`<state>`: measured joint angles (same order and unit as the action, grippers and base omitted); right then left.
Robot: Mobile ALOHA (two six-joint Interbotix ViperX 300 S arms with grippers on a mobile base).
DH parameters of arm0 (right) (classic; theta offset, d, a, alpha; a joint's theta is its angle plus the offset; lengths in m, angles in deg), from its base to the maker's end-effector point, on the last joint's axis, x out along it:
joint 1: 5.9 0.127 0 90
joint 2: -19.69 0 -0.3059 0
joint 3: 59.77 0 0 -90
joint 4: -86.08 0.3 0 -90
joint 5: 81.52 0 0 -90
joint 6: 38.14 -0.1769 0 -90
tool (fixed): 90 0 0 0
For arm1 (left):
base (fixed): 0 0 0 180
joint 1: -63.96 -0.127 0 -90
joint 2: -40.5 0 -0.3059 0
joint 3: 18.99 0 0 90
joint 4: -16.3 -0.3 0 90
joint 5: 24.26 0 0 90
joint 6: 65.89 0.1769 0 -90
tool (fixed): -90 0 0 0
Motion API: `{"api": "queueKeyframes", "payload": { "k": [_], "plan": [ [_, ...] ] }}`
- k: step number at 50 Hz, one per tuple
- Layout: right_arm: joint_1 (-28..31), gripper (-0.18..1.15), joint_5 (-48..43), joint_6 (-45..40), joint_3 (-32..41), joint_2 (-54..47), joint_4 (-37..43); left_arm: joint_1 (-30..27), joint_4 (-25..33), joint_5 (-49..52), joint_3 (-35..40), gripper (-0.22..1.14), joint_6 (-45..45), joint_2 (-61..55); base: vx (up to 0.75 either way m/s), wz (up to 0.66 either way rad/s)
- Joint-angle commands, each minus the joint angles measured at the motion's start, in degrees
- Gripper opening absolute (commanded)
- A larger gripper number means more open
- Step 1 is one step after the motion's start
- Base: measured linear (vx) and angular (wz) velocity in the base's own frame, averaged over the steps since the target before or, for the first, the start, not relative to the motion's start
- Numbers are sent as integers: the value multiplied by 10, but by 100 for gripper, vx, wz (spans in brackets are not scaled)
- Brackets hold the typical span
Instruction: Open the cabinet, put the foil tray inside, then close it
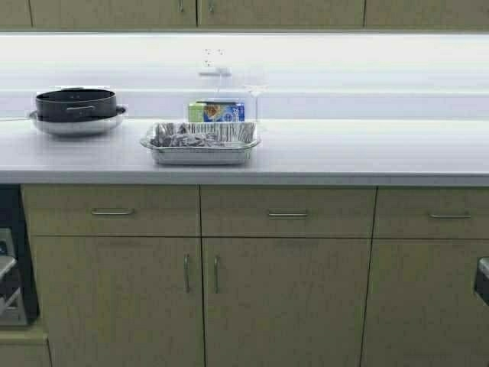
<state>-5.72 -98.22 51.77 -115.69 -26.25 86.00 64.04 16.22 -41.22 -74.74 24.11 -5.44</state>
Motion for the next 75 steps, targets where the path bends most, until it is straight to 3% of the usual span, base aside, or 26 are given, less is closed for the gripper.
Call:
{"api": "queueKeyframes", "payload": {
  "k": [1, 5, 12, 75],
  "plan": [
    [4, 3, 1, -6, -6, 5, -1, 5, -15, -6, -4, -1, -3, -2, 5, 4],
    [4, 9, 3, -9, -10, 14, -2, 5, -18, -6, -6, 8, -4, 0, 8, 3],
    [4, 5, 10, -11, -6, 16, -4, 5, -18, -6, -16, 2, -9, 4, 14, 3],
    [32, 5, 18, -35, -4, -8, -17, 5, -18, -30, -34, 3, -11, 3, 29, 6]
  ]
}}
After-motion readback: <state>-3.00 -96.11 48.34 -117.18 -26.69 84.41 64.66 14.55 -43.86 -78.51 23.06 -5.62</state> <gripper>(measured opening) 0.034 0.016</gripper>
